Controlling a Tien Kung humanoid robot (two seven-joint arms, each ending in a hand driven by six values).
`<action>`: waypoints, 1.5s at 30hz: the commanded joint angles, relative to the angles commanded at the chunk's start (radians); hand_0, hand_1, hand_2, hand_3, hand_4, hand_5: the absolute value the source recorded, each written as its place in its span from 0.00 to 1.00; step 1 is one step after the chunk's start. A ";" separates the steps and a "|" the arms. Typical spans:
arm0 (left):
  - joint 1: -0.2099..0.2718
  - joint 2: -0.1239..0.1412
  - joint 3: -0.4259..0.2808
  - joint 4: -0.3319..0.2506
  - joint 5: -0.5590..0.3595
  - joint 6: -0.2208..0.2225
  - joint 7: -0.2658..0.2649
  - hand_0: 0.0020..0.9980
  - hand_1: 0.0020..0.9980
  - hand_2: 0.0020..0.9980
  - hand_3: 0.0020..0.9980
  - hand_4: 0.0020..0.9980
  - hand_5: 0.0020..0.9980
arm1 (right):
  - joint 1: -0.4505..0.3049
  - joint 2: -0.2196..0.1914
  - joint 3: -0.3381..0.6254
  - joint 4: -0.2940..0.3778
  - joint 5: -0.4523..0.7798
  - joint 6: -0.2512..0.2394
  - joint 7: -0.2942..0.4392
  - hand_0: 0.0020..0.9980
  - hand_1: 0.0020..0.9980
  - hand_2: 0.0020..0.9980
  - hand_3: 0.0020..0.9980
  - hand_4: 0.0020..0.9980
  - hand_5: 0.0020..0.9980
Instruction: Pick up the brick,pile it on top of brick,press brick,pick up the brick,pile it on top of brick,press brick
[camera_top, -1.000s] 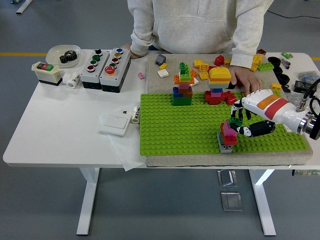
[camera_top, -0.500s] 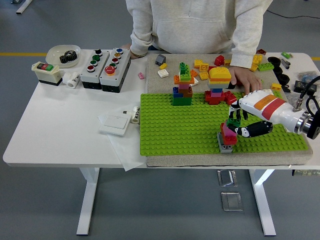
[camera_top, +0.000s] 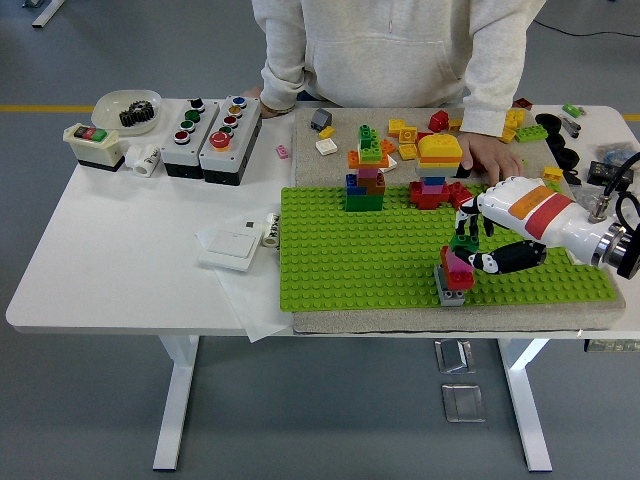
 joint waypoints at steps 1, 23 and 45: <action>0.000 0.000 0.000 0.000 0.001 0.000 0.000 0.79 0.71 0.60 0.53 0.53 0.51 | 0.000 0.002 -0.001 -0.004 0.001 -0.002 0.001 0.28 0.34 0.42 0.45 0.67 0.18; 0.005 0.004 0.011 0.000 -0.005 -0.002 0.000 0.79 0.71 0.61 0.53 0.53 0.51 | 0.020 0.026 -0.025 -0.076 -0.015 0.000 0.018 0.29 0.35 0.42 0.45 0.66 0.18; 0.001 0.004 0.016 0.000 -0.012 -0.003 -0.001 0.79 0.71 0.61 0.54 0.53 0.51 | 0.020 0.021 -0.002 -0.080 -0.003 0.016 0.021 0.30 0.39 0.45 0.46 0.65 0.17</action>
